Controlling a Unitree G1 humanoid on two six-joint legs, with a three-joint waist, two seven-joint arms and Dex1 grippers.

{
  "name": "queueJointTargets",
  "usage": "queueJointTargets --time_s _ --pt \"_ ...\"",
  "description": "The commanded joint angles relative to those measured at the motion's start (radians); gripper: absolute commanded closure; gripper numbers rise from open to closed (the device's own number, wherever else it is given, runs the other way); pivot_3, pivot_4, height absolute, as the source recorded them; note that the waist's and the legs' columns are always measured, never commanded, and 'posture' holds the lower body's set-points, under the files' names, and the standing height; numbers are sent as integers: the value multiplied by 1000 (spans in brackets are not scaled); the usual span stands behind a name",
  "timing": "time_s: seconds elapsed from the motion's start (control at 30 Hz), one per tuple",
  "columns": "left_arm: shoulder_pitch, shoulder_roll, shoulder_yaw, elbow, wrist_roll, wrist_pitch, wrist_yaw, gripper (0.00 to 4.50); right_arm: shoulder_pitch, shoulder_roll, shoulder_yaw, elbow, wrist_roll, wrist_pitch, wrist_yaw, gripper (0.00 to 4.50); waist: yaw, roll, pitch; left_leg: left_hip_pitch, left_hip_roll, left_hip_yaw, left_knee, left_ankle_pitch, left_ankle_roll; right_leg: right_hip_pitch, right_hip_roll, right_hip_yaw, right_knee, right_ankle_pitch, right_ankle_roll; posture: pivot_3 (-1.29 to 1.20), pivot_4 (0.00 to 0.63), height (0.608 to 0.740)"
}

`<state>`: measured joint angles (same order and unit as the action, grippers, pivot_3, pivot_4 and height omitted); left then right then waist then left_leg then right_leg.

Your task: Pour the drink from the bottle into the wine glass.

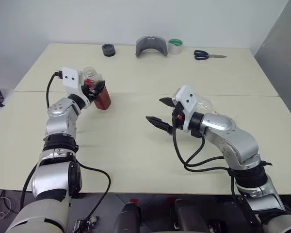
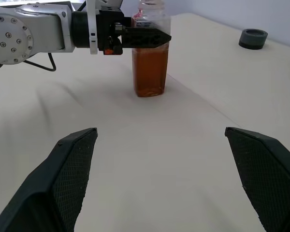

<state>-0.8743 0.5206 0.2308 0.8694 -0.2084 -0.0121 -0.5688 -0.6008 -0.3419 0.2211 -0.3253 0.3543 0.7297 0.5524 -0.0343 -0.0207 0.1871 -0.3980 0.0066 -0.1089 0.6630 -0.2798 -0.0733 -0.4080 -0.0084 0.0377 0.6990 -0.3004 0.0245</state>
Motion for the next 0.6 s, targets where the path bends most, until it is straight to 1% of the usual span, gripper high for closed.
queueJointTargets --time_s 0.03,0.07,0.1,0.27,0.6 --pt "13 -4 11 -57 -4 -28 20 429 2 6 -4 -43 3 -8 2 0 0 0 0 0 0 0 0 0 0 0 0 0 0 0 0 0 150 740" --pt "19 -6 11 -67 -7 -27 21 129 3 7 -4 -45 3 -7 1 0 -1 0 0 0 1 -1 0 0 0 0 1 0 1 0 0 0 150 740" --pt "25 -8 11 -76 -9 -25 21 30 5 8 -4 -47 3 -5 1 0 -1 0 0 0 1 -1 0 0 0 0 1 0 1 0 0 0 150 740" --pt "66 -21 7 -130 -9 -22 31 30 15 12 1 -58 5 1 1 0 -1 0 0 0 1 0 1 0 0 0 2 0 1 1 -1 0 150 740" --pt "206 -44 22 -261 -6 -33 127 30 72 -8 25 -89 -5 4 6 0 0 0 0 0 2 -1 1 0 0 0 1 0 1 1 -1 0 150 740"
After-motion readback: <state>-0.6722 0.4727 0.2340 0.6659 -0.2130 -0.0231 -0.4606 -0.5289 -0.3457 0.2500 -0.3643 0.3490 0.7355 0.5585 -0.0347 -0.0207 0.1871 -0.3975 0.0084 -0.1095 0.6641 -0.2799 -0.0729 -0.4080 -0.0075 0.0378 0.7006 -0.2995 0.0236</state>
